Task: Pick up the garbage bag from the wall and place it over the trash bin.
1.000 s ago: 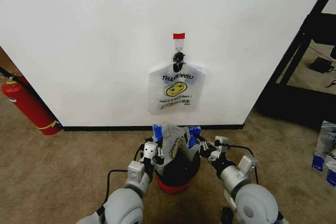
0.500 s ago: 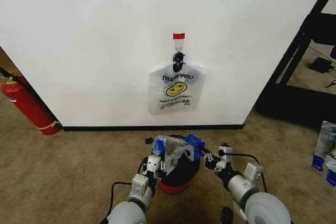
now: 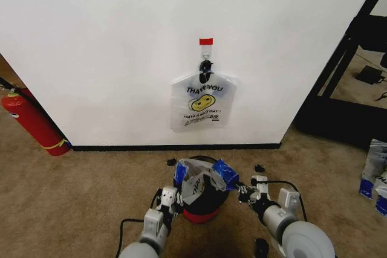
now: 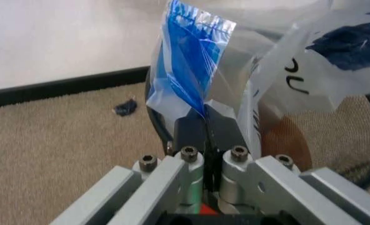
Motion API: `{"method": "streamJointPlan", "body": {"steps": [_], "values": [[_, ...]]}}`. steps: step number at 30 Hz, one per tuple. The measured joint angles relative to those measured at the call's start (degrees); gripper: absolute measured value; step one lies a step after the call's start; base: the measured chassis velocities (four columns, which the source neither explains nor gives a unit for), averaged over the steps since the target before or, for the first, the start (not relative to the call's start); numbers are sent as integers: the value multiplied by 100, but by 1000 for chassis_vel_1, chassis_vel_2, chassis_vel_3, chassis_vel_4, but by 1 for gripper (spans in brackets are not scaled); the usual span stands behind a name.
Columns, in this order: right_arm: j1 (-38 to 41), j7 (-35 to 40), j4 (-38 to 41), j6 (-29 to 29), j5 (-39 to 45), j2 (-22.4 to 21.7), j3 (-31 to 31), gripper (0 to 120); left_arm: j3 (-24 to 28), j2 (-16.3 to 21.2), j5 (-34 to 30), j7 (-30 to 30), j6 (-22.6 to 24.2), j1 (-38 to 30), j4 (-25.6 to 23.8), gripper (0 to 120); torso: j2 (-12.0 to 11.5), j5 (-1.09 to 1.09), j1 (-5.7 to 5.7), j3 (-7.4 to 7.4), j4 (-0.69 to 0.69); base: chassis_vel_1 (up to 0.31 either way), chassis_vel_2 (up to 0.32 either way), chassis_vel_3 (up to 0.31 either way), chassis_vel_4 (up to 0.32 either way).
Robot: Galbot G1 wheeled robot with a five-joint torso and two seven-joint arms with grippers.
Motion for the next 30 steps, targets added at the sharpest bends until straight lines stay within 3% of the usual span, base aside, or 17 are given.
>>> {"method": "streamJointPlan", "body": {"steps": [7, 19, 30], "values": [[-89, 376, 98, -564, 190, -1, 172, 0, 20, -72, 327, -104, -206, 165, 133, 0, 0, 0, 0, 0, 0, 0, 0, 0, 0], [-143, 847, 48, -1130, 366, -60, 318, 0, -3, 41, 220, -282, -164, 95, 15, 0, 0, -1, 0, 0, 0, 0, 0, 0, 0], [-98, 935, 74, -1160, 444, 17, 262, 0, -6, 257, 159, -307, -138, 136, -272, 0, 0, 0, 0, 0, 0, 0, 0, 0, 0]]}}
